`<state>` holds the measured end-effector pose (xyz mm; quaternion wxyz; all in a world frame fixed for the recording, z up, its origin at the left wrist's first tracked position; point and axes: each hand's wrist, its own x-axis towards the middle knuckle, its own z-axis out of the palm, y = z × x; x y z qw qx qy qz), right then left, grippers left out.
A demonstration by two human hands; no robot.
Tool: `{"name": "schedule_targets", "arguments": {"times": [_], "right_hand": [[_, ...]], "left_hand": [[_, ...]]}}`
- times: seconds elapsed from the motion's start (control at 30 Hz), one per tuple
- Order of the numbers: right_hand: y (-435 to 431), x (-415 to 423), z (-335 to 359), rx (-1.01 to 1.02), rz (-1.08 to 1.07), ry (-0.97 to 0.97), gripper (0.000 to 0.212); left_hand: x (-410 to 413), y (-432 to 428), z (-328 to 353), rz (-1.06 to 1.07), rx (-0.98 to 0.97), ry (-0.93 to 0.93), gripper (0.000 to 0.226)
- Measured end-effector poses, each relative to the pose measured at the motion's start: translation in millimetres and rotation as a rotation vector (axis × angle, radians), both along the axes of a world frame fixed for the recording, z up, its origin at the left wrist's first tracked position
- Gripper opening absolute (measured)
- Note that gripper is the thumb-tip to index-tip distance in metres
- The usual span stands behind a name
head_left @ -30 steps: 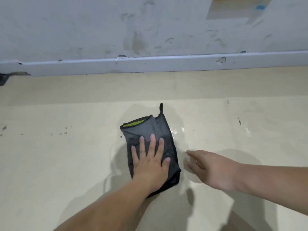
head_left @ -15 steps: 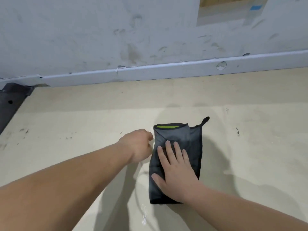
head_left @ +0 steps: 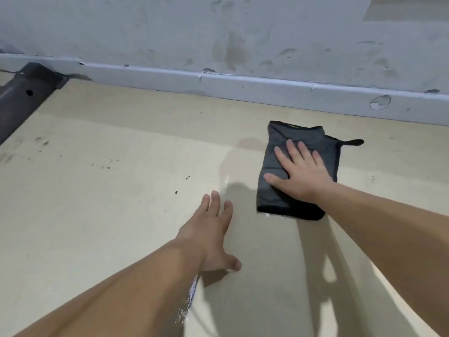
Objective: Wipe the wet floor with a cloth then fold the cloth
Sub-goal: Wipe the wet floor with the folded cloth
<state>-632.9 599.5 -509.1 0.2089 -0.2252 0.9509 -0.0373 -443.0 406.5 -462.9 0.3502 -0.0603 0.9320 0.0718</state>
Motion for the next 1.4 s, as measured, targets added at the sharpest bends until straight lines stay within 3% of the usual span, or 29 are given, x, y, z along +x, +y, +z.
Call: {"name": "schedule_targets", "arguments": {"times": [0.17, 0.23, 0.33, 0.47, 0.6, 0.83, 0.97, 1.17, 1.3, 1.4], "right_hand": [[-2.2, 17.0, -11.8, 0.046, -0.411, 0.125, 0.088], [-16.4, 42.2, -11.5, 0.045, -0.461, 0.135, 0.087], [-29.6, 90.0, -10.2, 0.011, -0.291, 0.167, 0.085], [-20.9, 141.5, -16.4, -0.103, 0.107, 0.172, 0.08], [35.0, 120.2, -8.9, -0.056, 0.296, 0.139, 0.077], [155.3, 82.2, 6.0, 0.183, -0.532, 0.003, 0.084], [145.4, 117.5, 2.3, 0.2, -0.629, 0.004, 0.084], [127.8, 205.8, -4.9, 0.095, -0.307, 0.118, 0.078], [158.2, 228.0, -11.3, -0.024, -0.061, 0.099, 0.072], [188.9, 204.0, -8.9, -0.017, -0.105, 0.118, 0.074]], "left_hand": [[1.2, 0.5, -10.9, 0.008, 0.002, 0.038, 0.145], [2.1, 0.2, -11.9, -0.006, 0.0, 0.048, 0.143], [4.2, -1.9, -11.8, -0.022, 0.01, 0.062, 0.142], [-0.1, -3.3, -11.3, -0.033, -0.02, 0.034, 0.146], [-9.5, 7.5, -8.0, -0.069, -0.117, -0.042, 0.15], [-26.5, 43.6, 3.7, -0.06, -0.326, -0.061, 0.142], [-32.2, 67.8, 3.0, -0.034, -0.339, -0.053, 0.129], [-44.7, 116.4, -6.1, -0.214, -0.107, 0.174, 0.106], [-54.9, 145.8, -10.8, -0.368, -0.136, 0.172, 0.12], [-67.1, 159.7, -3.1, -0.438, -0.195, 0.152, 0.139]]}}
